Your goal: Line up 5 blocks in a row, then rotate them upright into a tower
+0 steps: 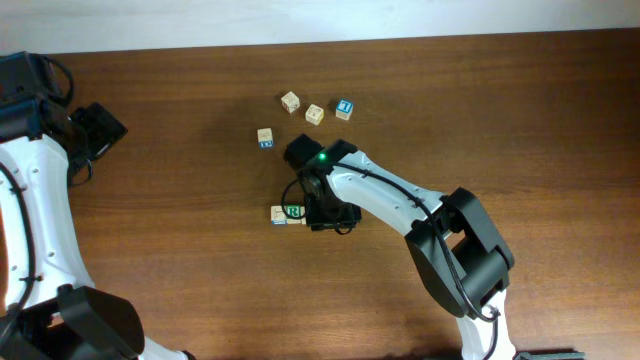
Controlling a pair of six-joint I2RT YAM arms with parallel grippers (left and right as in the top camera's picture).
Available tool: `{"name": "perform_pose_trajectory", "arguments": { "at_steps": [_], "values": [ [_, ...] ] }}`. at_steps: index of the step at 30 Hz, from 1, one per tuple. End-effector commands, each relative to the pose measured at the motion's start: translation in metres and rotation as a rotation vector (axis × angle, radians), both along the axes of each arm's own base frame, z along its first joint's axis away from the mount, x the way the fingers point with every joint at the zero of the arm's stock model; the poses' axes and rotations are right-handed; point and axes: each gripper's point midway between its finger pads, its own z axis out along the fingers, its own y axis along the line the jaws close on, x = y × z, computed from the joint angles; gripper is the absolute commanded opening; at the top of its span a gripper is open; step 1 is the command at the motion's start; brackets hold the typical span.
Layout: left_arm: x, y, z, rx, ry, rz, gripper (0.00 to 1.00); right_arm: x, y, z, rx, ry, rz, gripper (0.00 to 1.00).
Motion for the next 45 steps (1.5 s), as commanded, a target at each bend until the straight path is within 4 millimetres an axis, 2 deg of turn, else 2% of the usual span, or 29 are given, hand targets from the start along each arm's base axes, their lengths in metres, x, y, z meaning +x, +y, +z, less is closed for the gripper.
{"name": "perform_pose_trajectory", "arguments": {
  "at_steps": [1,6,15,17,20,21,23,25,26,28,29,30,31,32,36,39,42,45],
  "values": [
    [0.001,-0.001,0.007,-0.006,-0.022,0.006,0.99,0.001,-0.004,-0.002,-0.02,-0.004,-0.008,0.4],
    [0.001,-0.001,0.007,-0.007,-0.022,0.005,0.99,0.007,-0.008,-0.002,-0.013,-0.01,-0.027,0.4],
    [0.001,-0.001,0.007,-0.006,-0.022,0.005,0.99,0.005,-0.006,-0.002,-0.005,-0.001,-0.027,0.41],
    [0.001,-0.001,0.007,-0.006,-0.022,0.005,0.99,0.005,-0.007,0.003,-0.009,0.004,-0.027,0.4],
    [0.0,-0.001,0.006,-0.009,-0.015,0.005,0.99,0.009,-0.003,0.028,0.005,-0.013,-0.002,0.39],
    [-0.001,-0.001,0.006,-0.009,-0.013,0.005,1.0,0.014,0.0,0.046,0.024,-0.04,0.003,0.39],
    [-0.004,-0.003,0.004,-0.014,0.002,0.005,0.99,0.02,0.005,0.069,0.056,-0.082,0.026,0.4],
    [-0.011,-0.007,0.001,-0.028,0.035,-0.015,0.99,0.033,0.007,0.108,0.098,-0.169,0.05,0.4],
    [-0.01,-0.011,0.001,-0.041,0.036,-0.054,0.96,0.037,0.007,0.12,0.113,-0.192,0.059,0.41],
    [-0.005,-0.027,0.0,-0.101,0.017,-0.157,0.84,0.046,0.002,0.145,0.139,-0.238,0.065,0.48],
    [-0.002,-0.037,0.001,-0.141,0.001,-0.209,0.69,0.051,-0.003,0.158,0.148,-0.26,0.067,0.51],
    [0.001,-0.047,0.002,-0.173,-0.013,-0.251,0.61,0.057,-0.008,0.172,0.157,-0.283,0.071,0.51],
    [0.004,-0.058,0.003,-0.197,-0.022,-0.292,0.53,0.062,-0.013,0.182,0.163,-0.298,0.069,0.46],
    [0.004,-0.064,0.003,-0.204,-0.021,-0.307,0.5,0.064,-0.018,0.189,0.165,-0.304,0.06,0.4],
    [0.006,-0.092,0.001,-0.203,0.001,-0.392,0.42,0.066,-0.038,0.215,0.217,-0.291,0.079,0.4],
    [0.004,-0.113,-0.003,-0.209,0.028,-0.451,0.43,0.065,-0.06,0.216,0.255,-0.231,0.049,0.41],
    [-0.001,-0.131,-0.016,-0.223,0.068,-0.491,0.4,0.062,-0.083,0.195,0.228,-0.157,0.006,0.41],
    [-0.006,-0.144,-0.032,-0.234,0.104,-0.519,0.26,0.055,-0.088,0.168,0.204,-0.091,-0.005,0.41]
  ]
}}
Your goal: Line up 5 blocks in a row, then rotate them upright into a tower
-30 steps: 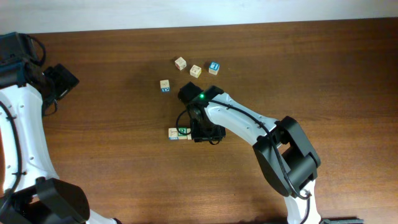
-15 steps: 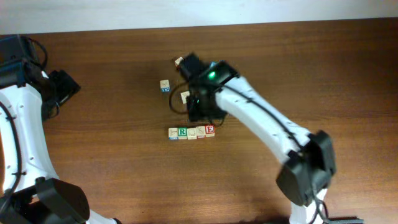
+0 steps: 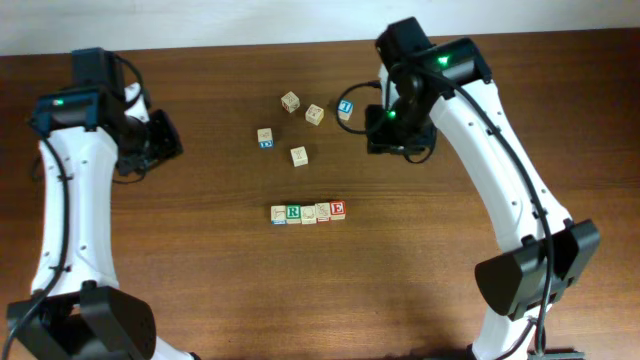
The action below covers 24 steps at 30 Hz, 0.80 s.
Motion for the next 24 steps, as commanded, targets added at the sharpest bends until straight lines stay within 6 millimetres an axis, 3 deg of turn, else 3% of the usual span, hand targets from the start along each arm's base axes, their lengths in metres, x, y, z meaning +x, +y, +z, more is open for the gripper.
{"name": "perform_pose_trajectory", "arguments": {
  "at_steps": [1,2,3,6,8,13,21,24],
  "values": [
    [-0.007,-0.018,-0.021,-0.015,0.042,-0.056,0.13,-0.014,0.0,-0.03,0.0,0.078,0.031,0.41],
    [-0.007,-0.022,-0.027,-0.016,0.045,-0.063,0.0,-0.017,0.0,-0.041,-0.002,0.096,0.031,0.4],
    [-0.005,-0.027,-0.037,-0.015,0.042,-0.076,0.0,-0.02,0.002,-0.058,0.009,0.123,0.032,0.4],
    [-0.005,-0.034,-0.053,-0.016,0.046,-0.096,0.0,-0.027,0.008,-0.085,0.051,0.161,0.036,0.35],
    [-0.008,-0.04,-0.067,-0.017,0.063,-0.111,0.0,-0.032,0.013,-0.102,0.081,0.181,0.038,0.23],
    [-0.021,-0.064,-0.099,-0.071,0.109,-0.199,0.0,-0.036,0.021,-0.138,0.141,0.174,0.051,0.05],
    [-0.031,-0.084,-0.148,-0.105,0.224,-0.248,0.0,-0.036,0.033,-0.165,0.219,0.129,0.069,0.05],
    [-0.032,-0.107,-0.157,-0.186,0.228,-0.333,0.0,-0.037,0.032,-0.176,0.223,0.142,0.002,0.05]
  ]
}}
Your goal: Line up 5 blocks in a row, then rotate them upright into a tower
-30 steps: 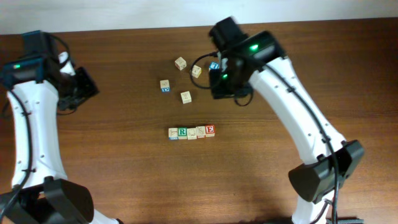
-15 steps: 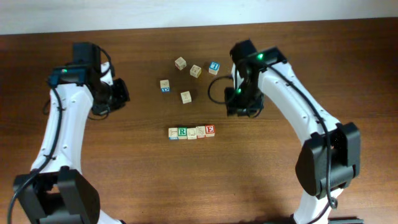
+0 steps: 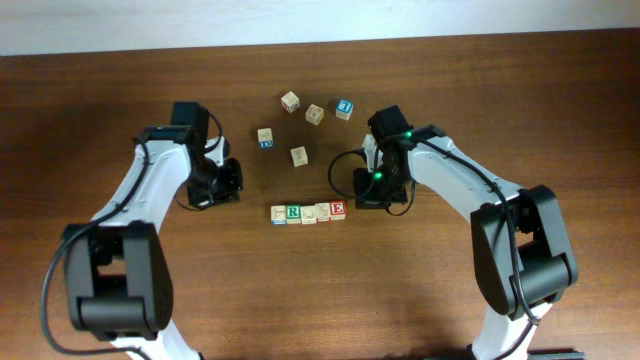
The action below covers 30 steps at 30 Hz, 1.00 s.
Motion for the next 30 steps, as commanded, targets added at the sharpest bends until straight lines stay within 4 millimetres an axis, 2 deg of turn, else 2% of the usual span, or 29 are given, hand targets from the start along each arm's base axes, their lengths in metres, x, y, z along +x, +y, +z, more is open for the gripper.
{"name": "perform_pose_trajectory", "arguments": {
  "at_steps": [1,4,10,22,30],
  "values": [
    [-0.008,-0.029,-0.016,-0.099,0.039,-0.101,0.0,-0.009,0.004,-0.009,0.024,0.035,-0.065,0.05],
    [-0.015,-0.034,-0.029,-0.097,0.077,-0.125,0.0,-0.013,0.002,-0.02,0.023,0.049,-0.091,0.05],
    [-0.026,-0.039,-0.049,-0.123,0.15,-0.132,0.0,-0.013,0.002,-0.021,0.023,0.049,-0.093,0.05],
    [-0.022,-0.049,-0.048,-0.185,0.124,-0.15,0.0,-0.007,0.005,-0.022,0.036,0.021,-0.091,0.04],
    [-0.024,-0.06,-0.046,-0.21,0.122,-0.171,0.0,-0.01,0.02,-0.02,0.065,-0.004,-0.027,0.04]
  ]
}}
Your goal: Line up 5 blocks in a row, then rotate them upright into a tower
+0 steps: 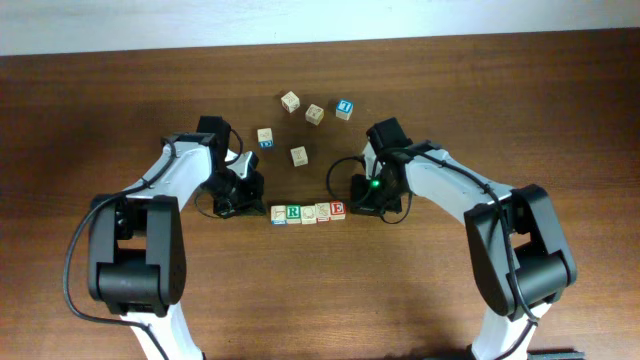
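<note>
Several lettered wooden blocks stand in a tight row (308, 212) at the table's middle, with a green R (293, 212) near the left and a red E (338, 209) at the right end. My left gripper (250, 200) sits low just beyond the row's left end. My right gripper (356, 198) sits low just beyond the E block. From overhead both grippers look dark, and their jaw gaps cannot be made out. Nothing shows between either pair of fingers.
Several loose blocks lie behind the row: one nearest (298, 155), one with blue print (265, 137), two plain ones (290, 100) (314, 113) and a blue-faced one (344, 108). Both arms' elbows and bases stand at the near left and right.
My left gripper has moved right and nearer, from beside the table's left middle to the row's left end. My right gripper has shifted slightly closer to the E block. The blocks have not moved.
First my right arm reached over the row, covering most of it, while the left arm stayed at the far left. Then the right gripper was back near the blue-faced block and the whole row showed. Later both grippers were nearer the row; now they flank its ends.
</note>
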Controlling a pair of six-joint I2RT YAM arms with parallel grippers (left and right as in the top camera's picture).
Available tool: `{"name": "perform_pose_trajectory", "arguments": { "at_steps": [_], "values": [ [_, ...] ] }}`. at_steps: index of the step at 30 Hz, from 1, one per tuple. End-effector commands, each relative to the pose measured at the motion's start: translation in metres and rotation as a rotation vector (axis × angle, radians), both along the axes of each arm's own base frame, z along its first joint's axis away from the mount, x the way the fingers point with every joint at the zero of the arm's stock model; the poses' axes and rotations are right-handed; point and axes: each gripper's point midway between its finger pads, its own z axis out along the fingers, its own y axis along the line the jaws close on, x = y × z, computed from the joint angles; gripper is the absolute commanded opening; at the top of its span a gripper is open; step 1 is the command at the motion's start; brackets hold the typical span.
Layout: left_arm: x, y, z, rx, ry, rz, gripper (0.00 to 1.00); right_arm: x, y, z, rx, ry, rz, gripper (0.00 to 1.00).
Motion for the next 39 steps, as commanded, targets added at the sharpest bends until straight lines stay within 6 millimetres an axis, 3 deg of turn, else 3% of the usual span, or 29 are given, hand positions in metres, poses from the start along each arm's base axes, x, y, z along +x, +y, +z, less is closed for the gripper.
{"name": "perform_pose_trajectory", "arguments": {
  "at_steps": [1,7,14,18,24,33,39],
  "values": [
    [-0.007,-0.013,-0.003,-0.028,0.009,-0.044,0.0,-0.007,0.009,0.001,0.019,0.0,0.039,0.04],
    [-0.01,-0.028,-0.004,-0.028,0.001,-0.08,0.0,-0.007,0.01,0.001,0.022,0.002,0.04,0.04],
    [-0.003,-0.029,-0.004,-0.026,-0.021,-0.063,0.0,-0.007,0.01,0.001,0.025,0.004,0.04,0.05],
    [0.007,-0.03,-0.005,-0.026,-0.063,-0.063,0.0,-0.005,0.006,0.002,0.025,0.004,0.027,0.15],
    [0.004,-0.024,-0.007,0.008,-0.054,-0.064,0.02,-0.003,0.005,0.005,0.025,0.004,0.024,0.2],
    [-0.009,-0.006,-0.013,0.115,-0.002,-0.071,0.46,0.002,-0.002,0.009,-0.031,-0.007,0.015,0.22],
    [-0.008,-0.002,-0.014,0.14,-0.006,-0.072,0.65,0.01,-0.023,0.018,-0.174,-0.022,0.002,0.24]
  ]
}}
